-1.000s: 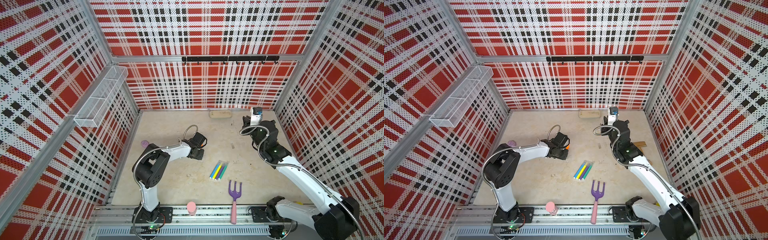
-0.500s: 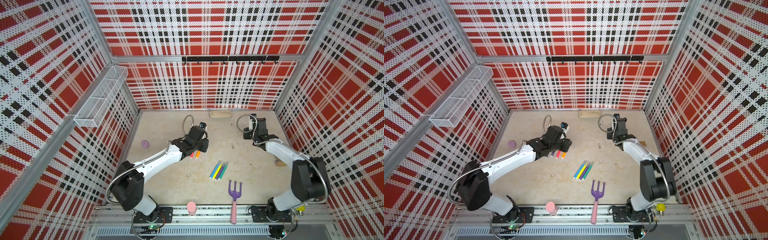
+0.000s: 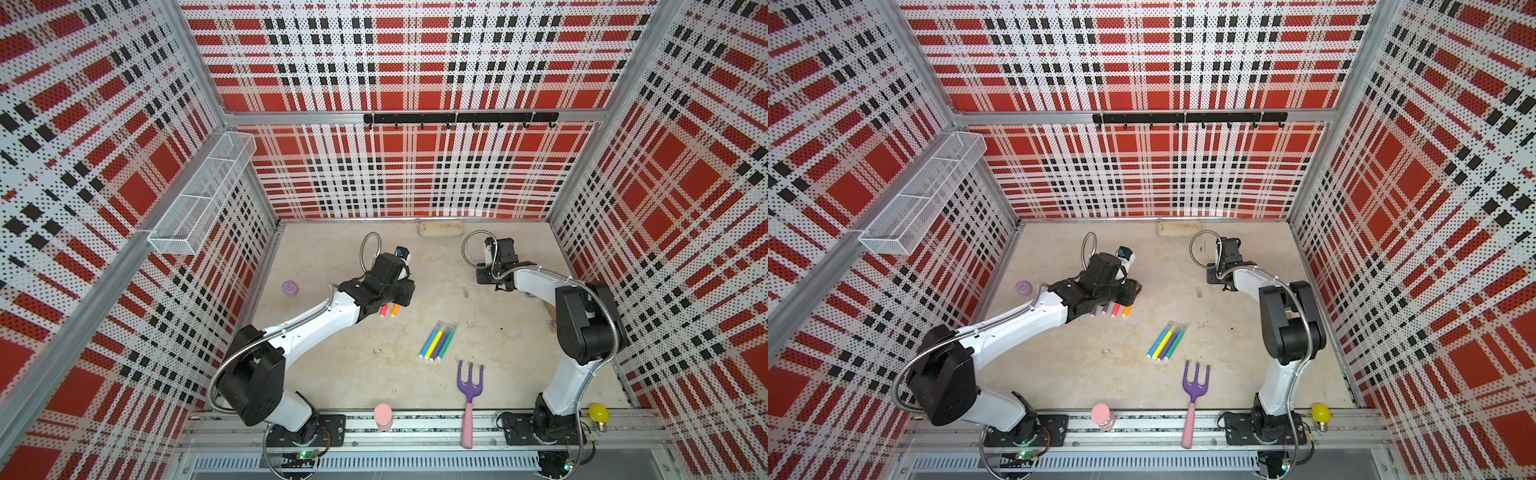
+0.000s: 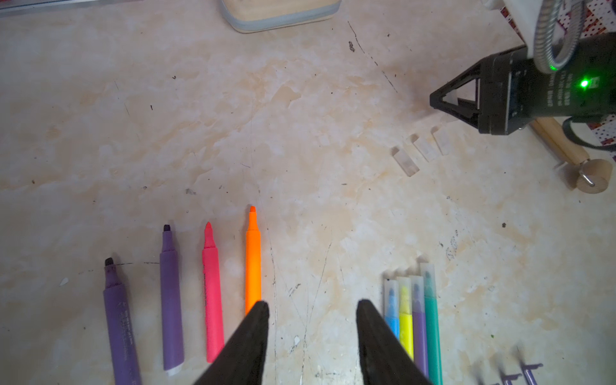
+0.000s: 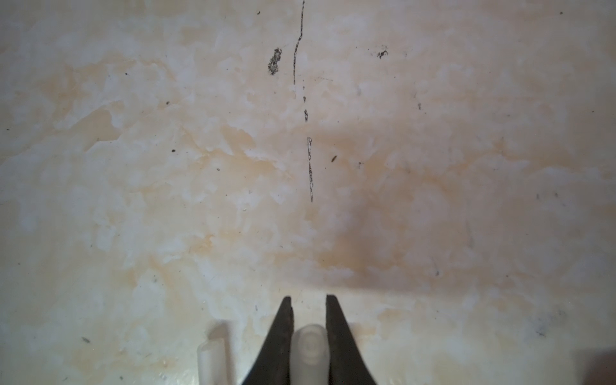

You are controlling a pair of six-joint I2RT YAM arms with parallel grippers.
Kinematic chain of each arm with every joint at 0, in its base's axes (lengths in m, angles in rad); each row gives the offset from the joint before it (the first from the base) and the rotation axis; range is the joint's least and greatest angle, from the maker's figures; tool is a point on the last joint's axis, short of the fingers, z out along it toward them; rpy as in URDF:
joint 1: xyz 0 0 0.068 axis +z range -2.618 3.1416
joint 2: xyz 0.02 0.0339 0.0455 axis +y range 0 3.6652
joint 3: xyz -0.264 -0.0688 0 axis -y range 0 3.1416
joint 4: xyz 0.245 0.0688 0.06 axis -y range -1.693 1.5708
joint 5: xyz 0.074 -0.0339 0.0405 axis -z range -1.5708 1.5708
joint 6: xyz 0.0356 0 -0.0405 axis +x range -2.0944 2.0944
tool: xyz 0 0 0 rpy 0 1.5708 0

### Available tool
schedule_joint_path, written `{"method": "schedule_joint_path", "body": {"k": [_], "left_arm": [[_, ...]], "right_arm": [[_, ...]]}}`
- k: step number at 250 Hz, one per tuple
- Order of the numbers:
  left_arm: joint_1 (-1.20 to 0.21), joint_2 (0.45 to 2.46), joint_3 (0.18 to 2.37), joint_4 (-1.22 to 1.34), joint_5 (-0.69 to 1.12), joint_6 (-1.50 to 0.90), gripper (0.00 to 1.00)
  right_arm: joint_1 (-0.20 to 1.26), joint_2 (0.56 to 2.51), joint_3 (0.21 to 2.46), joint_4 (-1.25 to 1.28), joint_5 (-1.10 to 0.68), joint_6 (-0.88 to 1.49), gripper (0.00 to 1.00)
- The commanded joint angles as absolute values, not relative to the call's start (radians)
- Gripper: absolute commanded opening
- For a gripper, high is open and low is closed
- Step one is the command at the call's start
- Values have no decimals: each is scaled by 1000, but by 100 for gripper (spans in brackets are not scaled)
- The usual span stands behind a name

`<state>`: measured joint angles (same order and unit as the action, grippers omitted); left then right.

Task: Remove pen caps from pens
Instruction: Place the pen cap at the top-right of the table.

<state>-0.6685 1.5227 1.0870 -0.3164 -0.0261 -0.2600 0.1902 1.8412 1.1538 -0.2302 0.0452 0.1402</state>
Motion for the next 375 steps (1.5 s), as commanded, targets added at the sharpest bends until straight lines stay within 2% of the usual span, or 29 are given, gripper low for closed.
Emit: {"method": "schedule_joint_path", "body": {"k": [1, 106, 211, 262, 299, 338, 375], "left_arm": [[-662, 1550, 1094, -293, 0, -247, 47], [-670, 1602, 1128, -313, 60, -230, 49], [-703, 1632, 1135, -370, 40, -209, 52], [-710, 1622, 1125, -370, 40, -206, 54], [-718, 1615, 1108, -371, 77, -203, 54], [-758, 1631, 1092, -390, 153, -175, 54], [-839, 1699, 1120, -482, 96, -146, 54]], "right_arm": [[196, 1868, 1179, -239, 58, 119, 0], [202, 1921, 1229, -250, 40, 114, 9], [206, 1955, 1251, -273, 45, 108, 16], [206, 1963, 1254, -271, 37, 107, 25], [206, 1964, 1255, -273, 37, 107, 27], [207, 1936, 1244, -260, 40, 107, 27], [210, 1903, 1239, -263, 40, 106, 28]]}}
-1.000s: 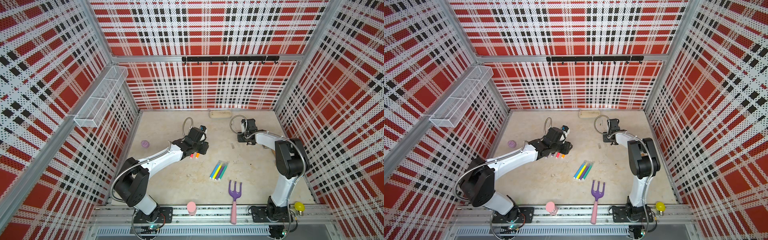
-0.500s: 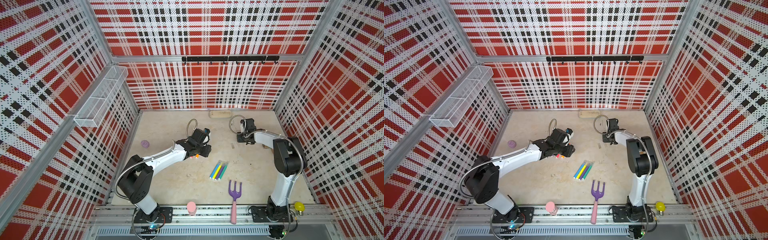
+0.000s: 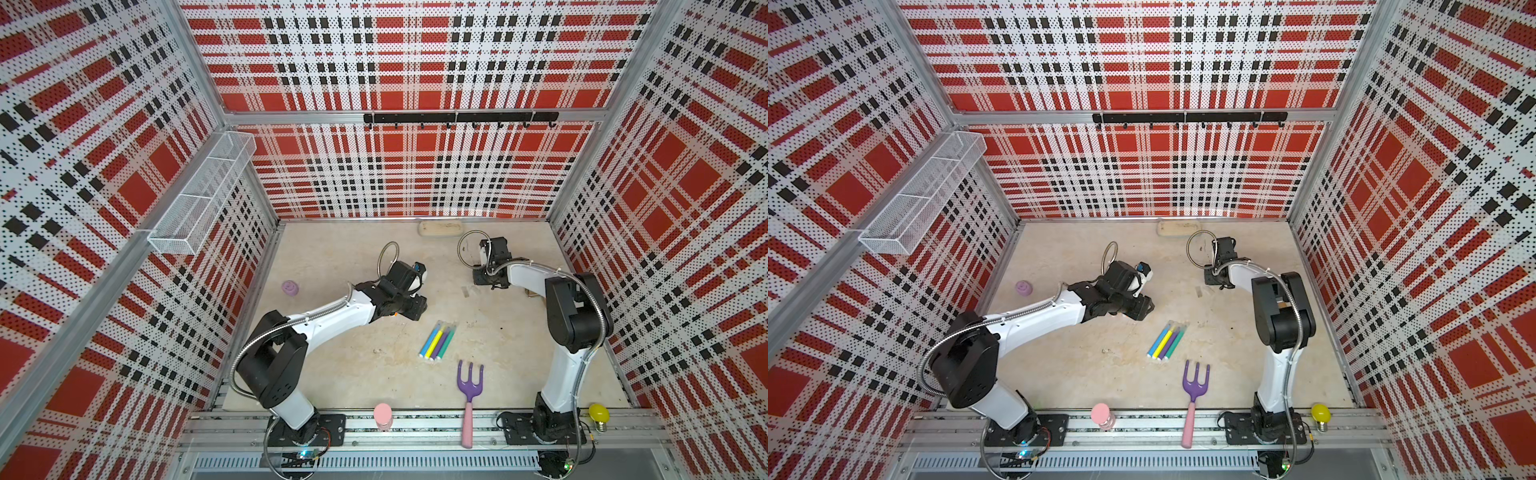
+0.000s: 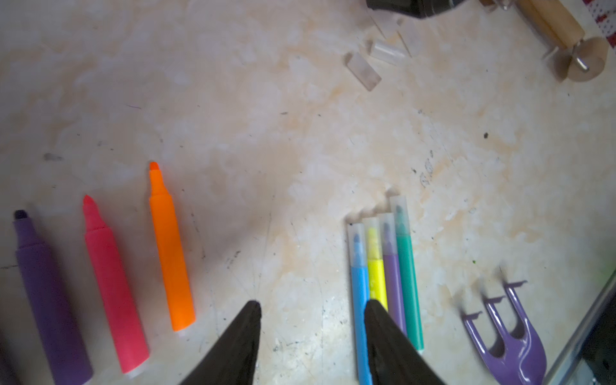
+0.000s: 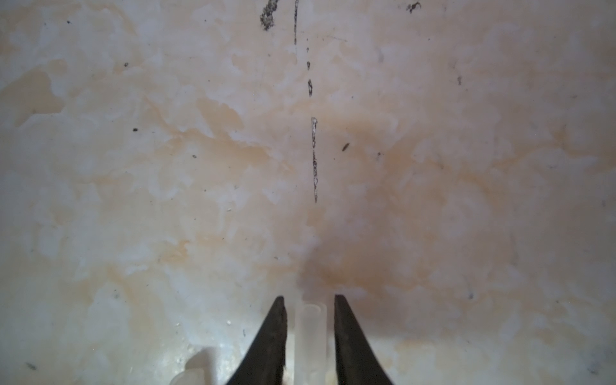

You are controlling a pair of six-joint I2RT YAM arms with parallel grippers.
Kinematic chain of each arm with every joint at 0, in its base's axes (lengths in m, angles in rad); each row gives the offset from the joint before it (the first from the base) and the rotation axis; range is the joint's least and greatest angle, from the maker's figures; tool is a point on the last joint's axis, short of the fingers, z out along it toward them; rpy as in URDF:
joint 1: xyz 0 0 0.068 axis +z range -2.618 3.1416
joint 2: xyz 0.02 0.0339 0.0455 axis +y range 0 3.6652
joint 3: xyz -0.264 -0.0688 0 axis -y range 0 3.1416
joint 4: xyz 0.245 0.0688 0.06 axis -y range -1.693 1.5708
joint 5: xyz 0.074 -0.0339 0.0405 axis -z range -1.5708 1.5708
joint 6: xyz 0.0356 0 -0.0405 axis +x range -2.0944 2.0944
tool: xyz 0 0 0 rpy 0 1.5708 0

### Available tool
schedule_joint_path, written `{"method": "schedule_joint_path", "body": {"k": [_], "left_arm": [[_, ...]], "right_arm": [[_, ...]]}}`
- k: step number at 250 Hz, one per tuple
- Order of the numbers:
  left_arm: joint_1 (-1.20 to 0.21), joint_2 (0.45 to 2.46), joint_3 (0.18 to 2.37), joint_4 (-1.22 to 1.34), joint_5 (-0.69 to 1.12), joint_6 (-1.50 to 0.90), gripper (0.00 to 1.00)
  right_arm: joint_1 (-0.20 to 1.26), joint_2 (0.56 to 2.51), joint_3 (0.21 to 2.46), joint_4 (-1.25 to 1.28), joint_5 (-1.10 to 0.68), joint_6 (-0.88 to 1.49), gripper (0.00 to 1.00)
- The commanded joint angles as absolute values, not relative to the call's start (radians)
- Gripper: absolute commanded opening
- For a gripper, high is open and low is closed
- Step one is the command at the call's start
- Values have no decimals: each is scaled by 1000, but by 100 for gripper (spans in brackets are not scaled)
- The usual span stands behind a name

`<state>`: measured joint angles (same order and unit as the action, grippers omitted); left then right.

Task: Remove pen caps from pens
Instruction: Place the pen cap at the top-right of the table, then pick up the pen from the center of the table.

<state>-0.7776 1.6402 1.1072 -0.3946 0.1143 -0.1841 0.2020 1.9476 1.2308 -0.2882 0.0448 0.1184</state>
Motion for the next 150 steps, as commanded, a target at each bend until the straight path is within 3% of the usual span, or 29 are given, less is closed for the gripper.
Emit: {"method": "schedule_joint_path", "body": {"k": [1, 150], "left_arm": [[-840, 1700, 1120, -485, 93, -147, 54], [-926, 1831, 1141, -516, 77, -166, 51]], "right_arm": [[210, 1902, 1238, -262, 40, 107, 28], [236, 1812, 1199, -242, 51, 101, 28]]}}
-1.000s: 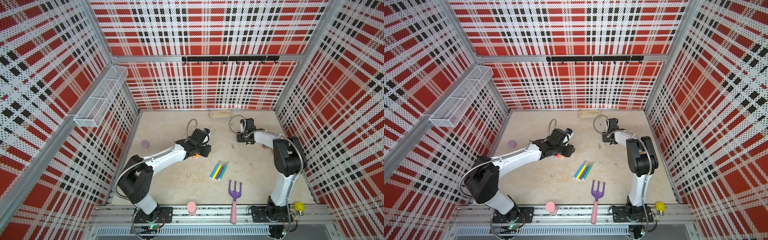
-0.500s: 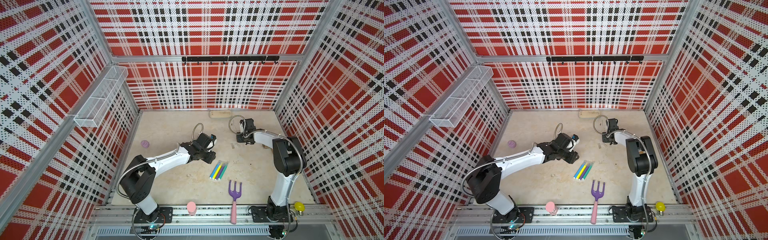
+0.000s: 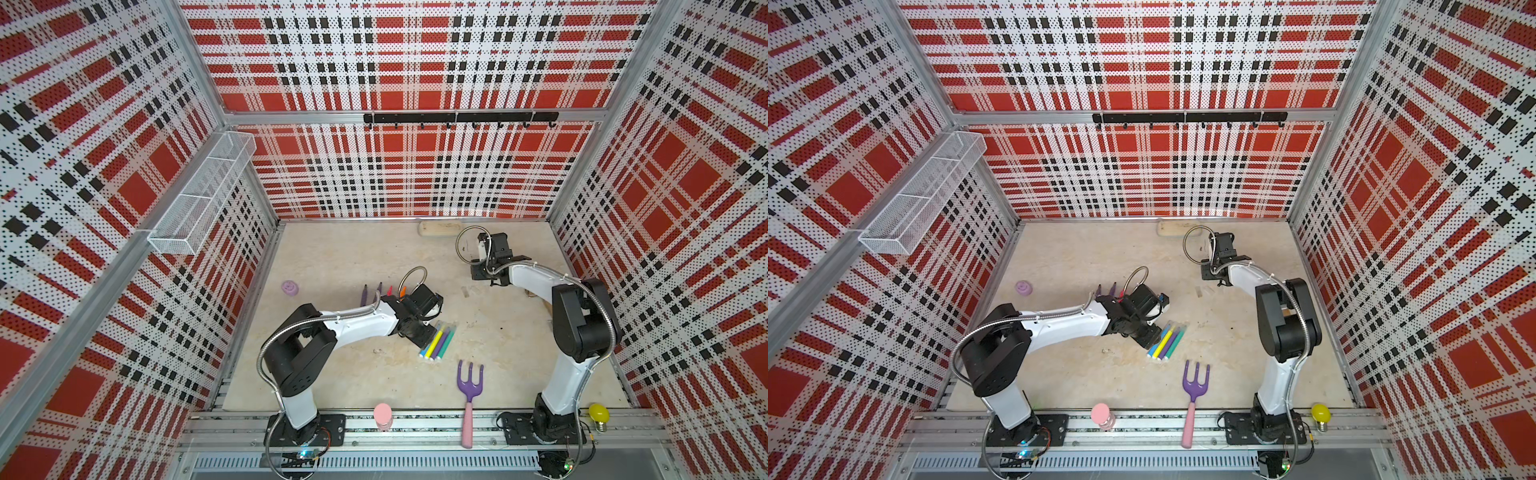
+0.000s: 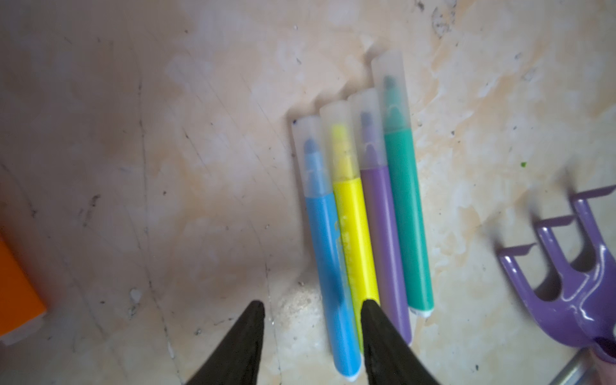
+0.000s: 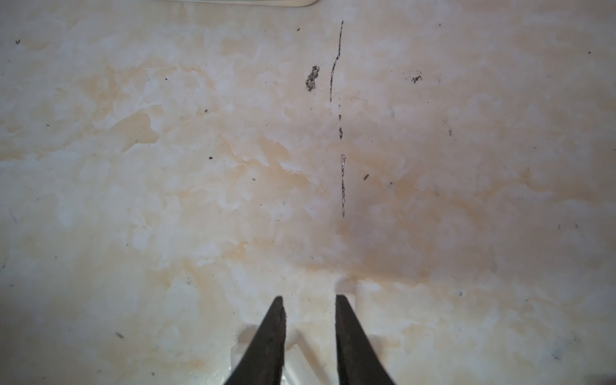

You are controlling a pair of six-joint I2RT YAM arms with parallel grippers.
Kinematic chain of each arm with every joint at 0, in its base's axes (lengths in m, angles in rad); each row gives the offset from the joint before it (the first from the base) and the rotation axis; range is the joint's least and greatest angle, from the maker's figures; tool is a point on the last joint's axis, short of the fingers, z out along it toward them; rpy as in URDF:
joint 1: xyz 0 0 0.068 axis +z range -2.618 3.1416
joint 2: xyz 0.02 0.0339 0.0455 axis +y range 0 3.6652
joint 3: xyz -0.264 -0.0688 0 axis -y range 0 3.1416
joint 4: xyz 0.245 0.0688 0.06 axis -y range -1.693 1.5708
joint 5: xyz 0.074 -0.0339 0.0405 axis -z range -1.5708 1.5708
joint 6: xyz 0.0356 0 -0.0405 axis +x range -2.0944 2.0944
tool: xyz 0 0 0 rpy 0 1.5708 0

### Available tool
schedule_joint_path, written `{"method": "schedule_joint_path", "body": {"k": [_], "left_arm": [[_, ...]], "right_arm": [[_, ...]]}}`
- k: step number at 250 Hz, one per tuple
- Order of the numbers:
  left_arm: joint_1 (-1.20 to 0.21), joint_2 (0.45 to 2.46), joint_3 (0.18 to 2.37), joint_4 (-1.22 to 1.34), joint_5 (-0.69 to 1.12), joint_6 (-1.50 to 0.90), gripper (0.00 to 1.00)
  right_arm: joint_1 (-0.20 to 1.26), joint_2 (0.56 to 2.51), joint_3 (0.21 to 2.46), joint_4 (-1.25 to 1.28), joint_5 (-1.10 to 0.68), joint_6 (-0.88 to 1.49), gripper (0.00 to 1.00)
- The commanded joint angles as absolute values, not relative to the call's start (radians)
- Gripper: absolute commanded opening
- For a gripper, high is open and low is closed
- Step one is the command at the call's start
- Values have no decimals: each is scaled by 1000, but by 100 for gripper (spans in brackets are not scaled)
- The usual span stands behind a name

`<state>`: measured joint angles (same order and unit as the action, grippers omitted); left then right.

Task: Remove pen caps from pens
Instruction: Pick up the pen from the center of the table.

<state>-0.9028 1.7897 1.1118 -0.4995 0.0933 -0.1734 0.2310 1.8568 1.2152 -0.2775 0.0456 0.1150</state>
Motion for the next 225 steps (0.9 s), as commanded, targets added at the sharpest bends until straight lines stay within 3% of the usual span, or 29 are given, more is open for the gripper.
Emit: {"method": "schedule_joint_path", "body": {"k": [1, 96, 225], "left_arm": [[-926, 1833, 1141, -517, 76, -166, 51], [-934, 1881, 1135, -533, 37, -188, 48], [-949, 1892, 1119, -584, 57, -191, 35]], "right_arm": [[236, 1812, 1199, -241, 51, 101, 28], [241, 1822, 1202, -237, 51, 103, 28], [241, 1821, 1208, -236, 69, 103, 28]]}}
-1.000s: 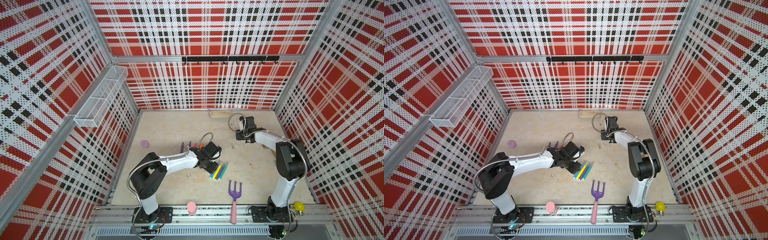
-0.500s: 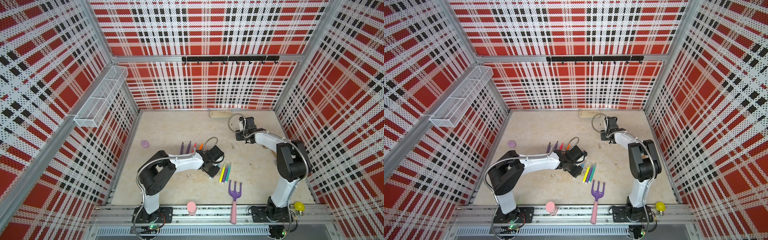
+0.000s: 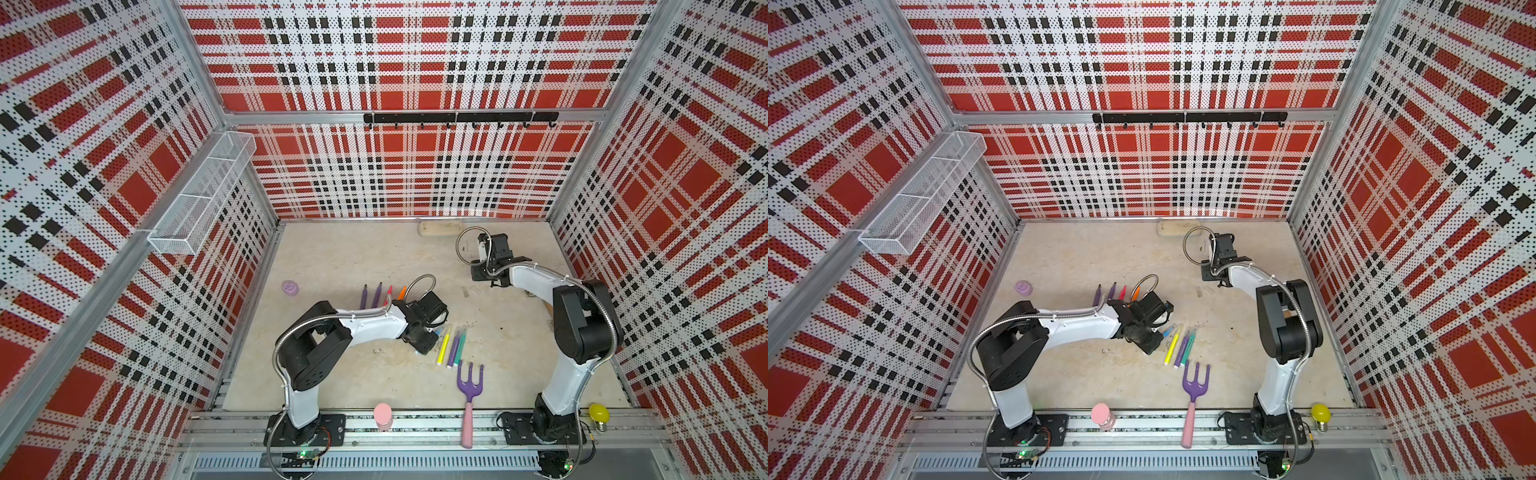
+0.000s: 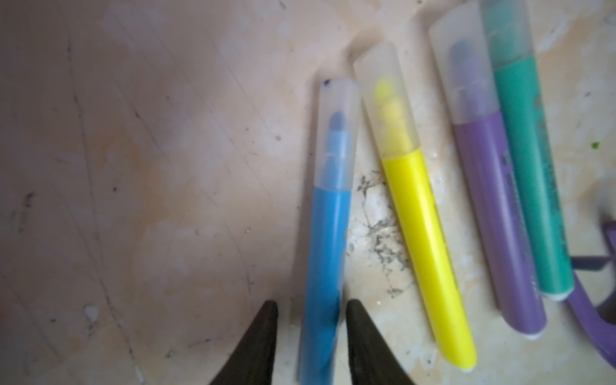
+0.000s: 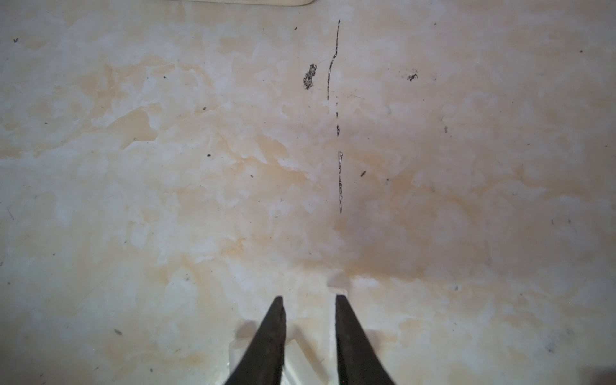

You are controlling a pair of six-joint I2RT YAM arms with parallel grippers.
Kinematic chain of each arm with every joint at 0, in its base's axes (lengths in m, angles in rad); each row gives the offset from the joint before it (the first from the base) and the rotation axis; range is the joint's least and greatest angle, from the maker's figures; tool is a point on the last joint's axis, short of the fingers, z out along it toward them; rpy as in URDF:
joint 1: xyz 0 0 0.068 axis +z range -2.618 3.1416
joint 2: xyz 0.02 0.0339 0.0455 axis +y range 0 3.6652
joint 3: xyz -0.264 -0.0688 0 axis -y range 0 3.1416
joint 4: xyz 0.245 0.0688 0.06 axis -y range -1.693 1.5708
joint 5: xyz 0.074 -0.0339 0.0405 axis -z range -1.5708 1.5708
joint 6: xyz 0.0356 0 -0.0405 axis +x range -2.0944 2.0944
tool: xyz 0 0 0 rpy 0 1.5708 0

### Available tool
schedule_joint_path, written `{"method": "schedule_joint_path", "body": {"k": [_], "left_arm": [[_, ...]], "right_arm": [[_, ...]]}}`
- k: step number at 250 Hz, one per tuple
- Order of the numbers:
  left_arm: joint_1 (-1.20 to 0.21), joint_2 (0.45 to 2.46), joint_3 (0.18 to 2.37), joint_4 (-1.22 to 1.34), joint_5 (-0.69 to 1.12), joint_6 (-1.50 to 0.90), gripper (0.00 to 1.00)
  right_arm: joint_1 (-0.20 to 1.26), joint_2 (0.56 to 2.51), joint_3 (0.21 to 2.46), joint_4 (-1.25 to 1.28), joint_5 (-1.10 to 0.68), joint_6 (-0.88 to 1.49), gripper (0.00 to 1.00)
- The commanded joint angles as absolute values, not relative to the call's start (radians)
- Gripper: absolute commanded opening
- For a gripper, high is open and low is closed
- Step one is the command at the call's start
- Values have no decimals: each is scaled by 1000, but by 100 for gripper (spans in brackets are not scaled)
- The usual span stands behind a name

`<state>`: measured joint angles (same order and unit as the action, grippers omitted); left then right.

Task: Remove pen caps from pens
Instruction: Pick up the pen from the center of the table, then open the pen cap on the pen.

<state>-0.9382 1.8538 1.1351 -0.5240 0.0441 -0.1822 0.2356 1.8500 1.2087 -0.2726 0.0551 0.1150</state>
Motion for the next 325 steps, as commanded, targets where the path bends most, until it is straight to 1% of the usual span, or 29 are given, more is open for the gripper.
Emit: {"method": "schedule_joint_path", "body": {"k": [1, 31, 71, 93, 114, 147, 169, 203, 235, 260, 325], "left_arm": [[-949, 1893, 1119, -584, 57, -191, 34], [-947, 1904, 1116, -578, 42, -192, 20], [-896, 1853, 1087, -505, 18, -218, 10], [-844, 1766, 1044, -424, 23, -241, 10], [-785, 1646, 965, -281, 61, -271, 9], [-707, 1465, 816, -8, 205, -304, 10], [-688, 1406, 787, 64, 249, -310, 7], [-680, 1349, 751, 136, 297, -308, 6], [-674, 1309, 730, 159, 303, -310, 6], [-669, 1293, 729, 163, 317, -310, 6], [-661, 1262, 707, 163, 318, -317, 6]], "right_arm": [[241, 1821, 1208, -236, 69, 103, 28], [241, 1807, 1201, -233, 68, 106, 28], [241, 1705, 1142, -173, 19, 127, 27], [244, 1623, 1093, -124, -37, 137, 28], [253, 1534, 1019, -29, -146, 156, 28], [283, 1423, 867, 226, -382, 242, 29], [306, 1410, 796, 398, -497, 349, 29], [358, 1430, 744, 588, -549, 465, 31], [395, 1473, 717, 785, -622, 605, 33], [431, 1522, 737, 839, -662, 642, 36], [480, 1603, 740, 942, -669, 698, 39]]}}
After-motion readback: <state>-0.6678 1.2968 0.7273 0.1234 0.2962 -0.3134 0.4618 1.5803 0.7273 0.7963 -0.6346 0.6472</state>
